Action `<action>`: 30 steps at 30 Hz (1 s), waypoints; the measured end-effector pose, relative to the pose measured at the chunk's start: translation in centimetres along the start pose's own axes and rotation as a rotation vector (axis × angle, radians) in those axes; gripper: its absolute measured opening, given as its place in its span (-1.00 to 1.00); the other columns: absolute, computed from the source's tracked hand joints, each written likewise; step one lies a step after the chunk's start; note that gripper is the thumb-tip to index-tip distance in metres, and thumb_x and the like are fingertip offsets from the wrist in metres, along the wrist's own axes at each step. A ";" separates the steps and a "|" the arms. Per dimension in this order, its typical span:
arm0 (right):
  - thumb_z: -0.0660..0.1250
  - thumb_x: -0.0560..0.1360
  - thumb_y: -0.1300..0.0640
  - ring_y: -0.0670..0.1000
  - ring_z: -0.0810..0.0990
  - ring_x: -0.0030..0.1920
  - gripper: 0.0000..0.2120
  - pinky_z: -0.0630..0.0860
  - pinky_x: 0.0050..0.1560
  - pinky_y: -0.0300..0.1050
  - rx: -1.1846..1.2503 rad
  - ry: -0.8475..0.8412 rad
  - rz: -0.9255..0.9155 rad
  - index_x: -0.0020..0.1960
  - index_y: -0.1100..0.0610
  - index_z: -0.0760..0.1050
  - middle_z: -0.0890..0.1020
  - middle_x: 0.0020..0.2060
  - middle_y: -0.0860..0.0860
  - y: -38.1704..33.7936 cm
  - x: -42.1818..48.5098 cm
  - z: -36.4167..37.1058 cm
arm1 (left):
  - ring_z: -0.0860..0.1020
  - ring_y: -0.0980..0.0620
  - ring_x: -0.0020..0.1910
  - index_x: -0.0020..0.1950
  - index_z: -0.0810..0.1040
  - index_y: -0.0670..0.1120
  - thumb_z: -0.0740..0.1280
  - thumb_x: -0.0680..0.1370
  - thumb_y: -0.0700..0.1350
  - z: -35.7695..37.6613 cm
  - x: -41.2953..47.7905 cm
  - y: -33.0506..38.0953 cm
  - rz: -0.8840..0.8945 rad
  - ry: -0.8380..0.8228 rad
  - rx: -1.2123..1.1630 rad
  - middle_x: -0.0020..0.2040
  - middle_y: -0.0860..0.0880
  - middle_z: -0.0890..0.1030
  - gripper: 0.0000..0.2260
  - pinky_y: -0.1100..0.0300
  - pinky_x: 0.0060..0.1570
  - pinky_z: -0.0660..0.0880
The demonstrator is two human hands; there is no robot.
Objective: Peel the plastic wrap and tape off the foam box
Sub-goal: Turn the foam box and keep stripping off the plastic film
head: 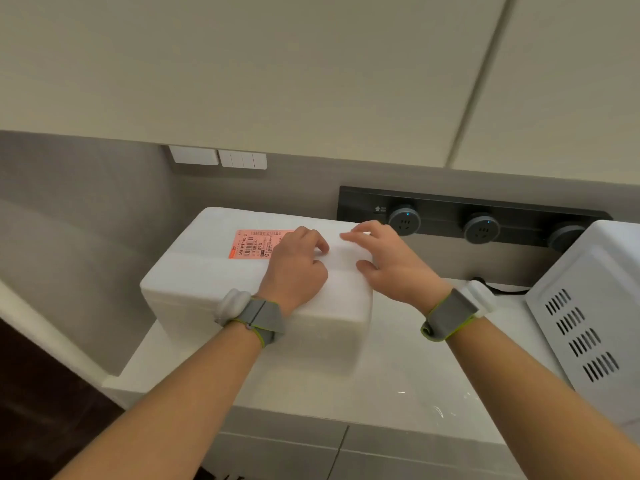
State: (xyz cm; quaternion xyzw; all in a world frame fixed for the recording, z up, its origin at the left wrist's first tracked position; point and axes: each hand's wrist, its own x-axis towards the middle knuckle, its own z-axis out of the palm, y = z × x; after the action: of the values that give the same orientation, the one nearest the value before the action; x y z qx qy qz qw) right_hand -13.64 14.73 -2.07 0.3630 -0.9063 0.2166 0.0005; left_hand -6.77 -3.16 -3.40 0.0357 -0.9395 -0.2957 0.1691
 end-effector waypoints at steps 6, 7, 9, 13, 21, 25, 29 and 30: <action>0.16 0.59 0.30 0.02 0.33 0.28 -0.53 0.27 0.34 -0.03 -0.165 -0.083 -0.164 0.41 -0.03 0.50 0.46 0.36 -0.06 -0.3 0.3 -0.2 | 0.42 -0.04 0.15 0.04 0.55 -0.12 0.21 0.42 -0.32 0.0 0.1 -0.3 -0.009 0.000 -0.045 0.08 -0.04 0.52 -0.74 0.08 0.16 0.36; 0.19 0.59 0.29 0.01 0.35 0.26 -0.57 0.27 0.32 -0.08 -0.157 -0.071 -0.172 0.38 -0.01 0.53 0.49 0.34 -0.05 -0.1 0.2 -0.3 | 0.42 -0.04 0.15 0.03 0.55 -0.12 0.21 0.42 -0.31 0.0 0.2 -0.3 -0.010 -0.002 -0.050 0.08 -0.04 0.52 -0.75 0.07 0.17 0.36; 0.24 0.59 0.27 0.01 0.39 0.24 -0.63 0.26 0.24 -0.15 -0.159 -0.052 -0.191 0.32 0.01 0.57 0.54 0.29 -0.04 0.1 0.2 -0.5 | 0.42 -0.05 0.14 0.02 0.54 -0.12 0.21 0.42 -0.31 0.0 0.2 -0.4 -0.012 -0.003 -0.053 0.07 -0.04 0.52 -0.76 0.07 0.17 0.36; 0.28 0.58 0.25 0.04 0.45 0.20 -0.74 0.39 0.24 0.00 -0.159 -0.056 -0.231 0.19 0.03 0.61 0.57 0.20 -0.04 -0.1 0.4 -1.0 | 0.42 -0.04 0.13 0.00 0.54 -0.11 0.21 0.41 -0.31 0.2 0.2 -0.5 -0.017 0.008 -0.058 0.06 -0.04 0.52 -0.77 0.09 0.14 0.36; 0.30 0.59 0.22 -0.01 0.46 0.11 -0.90 0.49 0.13 0.05 -0.167 -0.109 -0.331 0.02 0.06 0.56 0.55 0.09 -0.07 0.6 1.6 -1.9 | 0.42 -0.03 0.11 -0.03 0.53 -0.09 0.21 0.42 -0.30 0.2 0.2 -0.4 -0.027 0.008 -0.059 0.04 -0.02 0.51 -0.78 0.12 0.11 0.36; 0.29 0.61 0.27 -0.01 0.49 0.06 -0.91 0.50 0.09 -0.03 -0.101 -0.063 -0.351 0.03 0.13 0.55 0.58 0.04 -0.03 1.8 1.7 -1.7 | 0.42 -0.04 0.12 -0.02 0.54 -0.10 0.21 0.42 -0.31 0.3 0.2 -0.3 -0.028 0.007 -0.058 0.05 -0.03 0.51 -0.78 0.10 0.13 0.37; 0.30 0.60 0.32 -0.02 0.54 -0.06 -0.90 0.47 -0.08 -0.21 0.094 0.042 -0.332 0.00 0.18 0.56 0.61 0.02 0.05 2.4 1.2 -1.4 | 0.42 -0.04 0.11 -0.02 0.54 -0.10 0.20 0.42 -0.31 0.3 0.1 -0.2 -0.043 0.010 -0.071 0.05 -0.03 0.51 -0.77 0.07 0.13 0.38; 0.31 0.59 0.33 -0.02 0.55 -0.07 -0.90 0.47 -0.10 -0.25 0.133 0.071 -0.321 0.00 0.18 0.56 0.62 0.02 0.06 2.6 0.9 -1.4 | 0.42 -0.04 0.11 -0.02 0.54 -0.10 0.20 0.41 -0.31 0.3 0.1 -0.2 -0.045 0.010 -0.075 0.05 -0.03 0.51 -0.77 0.06 0.13 0.38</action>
State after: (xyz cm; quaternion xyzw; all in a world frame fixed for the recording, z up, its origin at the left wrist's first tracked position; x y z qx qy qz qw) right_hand -16.22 16.37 -1.72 0.4946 -0.8196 0.2858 0.0431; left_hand -6.99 -3.21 -3.75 0.0522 -0.9259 -0.3341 0.1685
